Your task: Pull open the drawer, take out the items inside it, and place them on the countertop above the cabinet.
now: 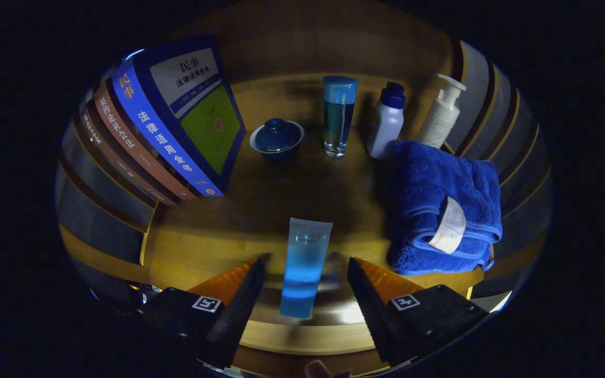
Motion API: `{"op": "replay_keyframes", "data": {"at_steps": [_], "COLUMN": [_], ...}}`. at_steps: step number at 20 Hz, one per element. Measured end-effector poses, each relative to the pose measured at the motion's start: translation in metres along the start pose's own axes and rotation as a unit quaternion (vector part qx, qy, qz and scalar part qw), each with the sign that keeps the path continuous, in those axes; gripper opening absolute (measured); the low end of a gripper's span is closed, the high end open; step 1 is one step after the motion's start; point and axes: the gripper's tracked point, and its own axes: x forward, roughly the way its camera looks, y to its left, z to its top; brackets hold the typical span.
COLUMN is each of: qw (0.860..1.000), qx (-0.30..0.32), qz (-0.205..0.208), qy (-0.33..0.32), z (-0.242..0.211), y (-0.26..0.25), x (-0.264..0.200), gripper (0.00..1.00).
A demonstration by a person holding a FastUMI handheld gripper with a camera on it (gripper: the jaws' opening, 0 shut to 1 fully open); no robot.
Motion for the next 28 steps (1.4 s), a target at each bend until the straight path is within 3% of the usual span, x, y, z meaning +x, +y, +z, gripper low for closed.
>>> {"op": "replay_keyframes", "data": {"at_steps": [10, 18, 24, 28], "qw": [0.983, 0.938, 0.911, 0.907], "qx": [-0.025, -0.038, -0.052, -0.039], "qz": [0.0, 0.009, -0.001, -0.002], "qy": [-0.18, -0.344, -0.41, -0.419], "z": [-0.026, -0.082, -0.147, -0.194], "y": [0.009, 0.03, 0.028, 0.02], "x": [-0.07, -0.159, -0.192, -0.185], "gripper": [1.0, 0.99, 0.99, 0.98]}}
